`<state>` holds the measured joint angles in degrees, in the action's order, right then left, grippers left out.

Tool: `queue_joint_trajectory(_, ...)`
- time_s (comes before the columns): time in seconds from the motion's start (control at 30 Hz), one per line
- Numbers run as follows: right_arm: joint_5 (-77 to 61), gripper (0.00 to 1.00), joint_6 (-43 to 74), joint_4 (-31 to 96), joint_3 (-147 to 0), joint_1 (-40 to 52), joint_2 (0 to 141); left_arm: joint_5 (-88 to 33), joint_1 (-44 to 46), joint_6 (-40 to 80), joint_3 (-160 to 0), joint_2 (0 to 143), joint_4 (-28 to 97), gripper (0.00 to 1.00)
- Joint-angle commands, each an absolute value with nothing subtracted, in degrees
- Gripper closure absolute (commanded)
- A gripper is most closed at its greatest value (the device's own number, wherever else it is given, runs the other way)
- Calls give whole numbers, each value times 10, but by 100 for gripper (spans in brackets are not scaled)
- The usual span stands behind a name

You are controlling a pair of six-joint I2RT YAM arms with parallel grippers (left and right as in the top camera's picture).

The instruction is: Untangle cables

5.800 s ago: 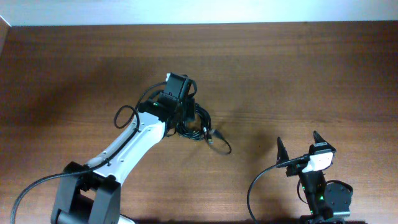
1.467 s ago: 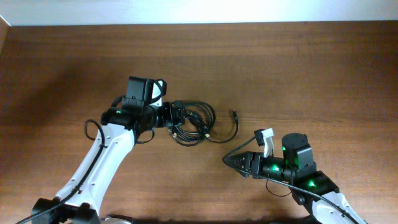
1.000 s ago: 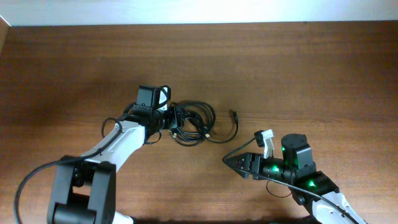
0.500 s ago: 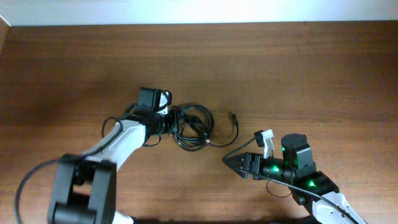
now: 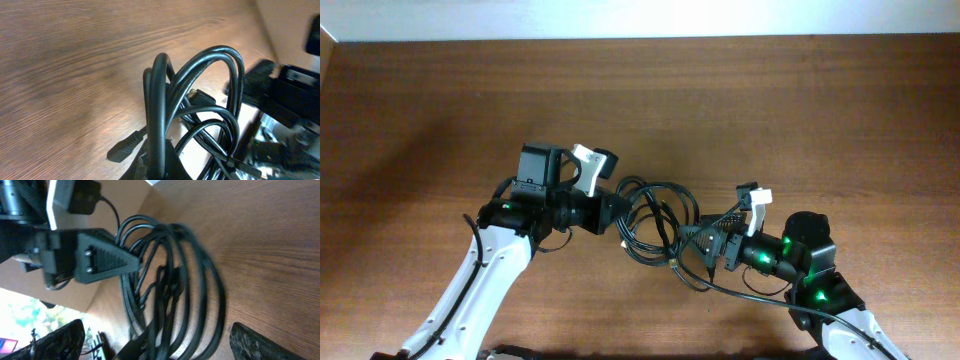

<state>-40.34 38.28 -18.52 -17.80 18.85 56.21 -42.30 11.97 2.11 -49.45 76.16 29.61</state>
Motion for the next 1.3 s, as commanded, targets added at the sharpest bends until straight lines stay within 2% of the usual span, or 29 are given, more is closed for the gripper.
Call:
queue_joint_trajectory(0.0,-352,13,375,-189,-182,191,566,-522,120,-29,-505,748,294,100)
queue_joint_trajectory(0.07,-339,20,375,-189,-182,191,580,-543,120,-34,-505,748,294,100)
queue_joint_trajectory(0.1,-338,30,375,-189,-182,191,590,-547,120,-36,-505,748,294,100)
queue_joint_trajectory(0.13,-338,44,375,-189,-182,191,598,-547,120,-36,-505,748,294,100)
queue_joint_trajectory(0.17,-338,75,375,-189,-182,191,609,-546,120,-38,-505,748,292,100)
queue_joint_trajectory(0.2,-338,95,375,-189,-182,191,615,-534,120,-40,-505,748,292,99)
queue_joint_trajectory(0.27,-338,96,375,-189,-182,190,619,-458,118,-39,-505,748,292,97)
queue_joint_trajectory(0.3,-338,96,375,-189,-182,187,619,-412,114,-36,-505,748,292,100)
queue_joint_trajectory(0.5,-307,96,375,-102,-182,109,619,-365,64,10,-505,748,265,100)
queue_joint_trajectory(0.57,-308,96,375,-71,-182,76,619,-288,42,71,-505,748,248,100)
queue_joint_trajectory(0.67,-313,96,375,-49,-182,39,619,-196,21,161,-505,748,228,92)
queue_joint_trajectory(0.77,-333,96,375,-47,-182,37,619,-204,21,189,-505,748,215,92)
queue_joint_trajectory(0.83,-352,88,375,-47,-182,37,619,-219,27,189,-505,749,216,90)
queue_joint_trajectory(0.97,-369,86,375,-37,-182,37,619,-345,78,180,-505,750,171,95)
queue_joint_trajectory(1.0,-369,86,375,-29,-182,37,619,-370,92,164,-505,750,151,93)
queue_joint_trajectory(1.03,-368,84,375,-17,-182,37,619,-375,112,163,-505,750,137,80)
queue_joint_trajectory(1.1,-368,81,375,-11,-182,37,619,-364,119,162,-505,750,142,66)
queue_joint_trajectory(1.17,-368,80,375,-11,-182,37,619,-302,118,163,-505,750,168,66)
queue_joint_trajectory(1.2,-368,76,375,-8,-182,37,619,-163,118,176,-505,750,222,58)
queue_joint_trajectory(1.23,-368,75,375,-8,-182,37,619,-106,118,194,-505,750,246,51)
queue_joint_trajectory(1.27,-368,74,375,-8,-182,37,619,-62,118,209,-505,750,265,40)
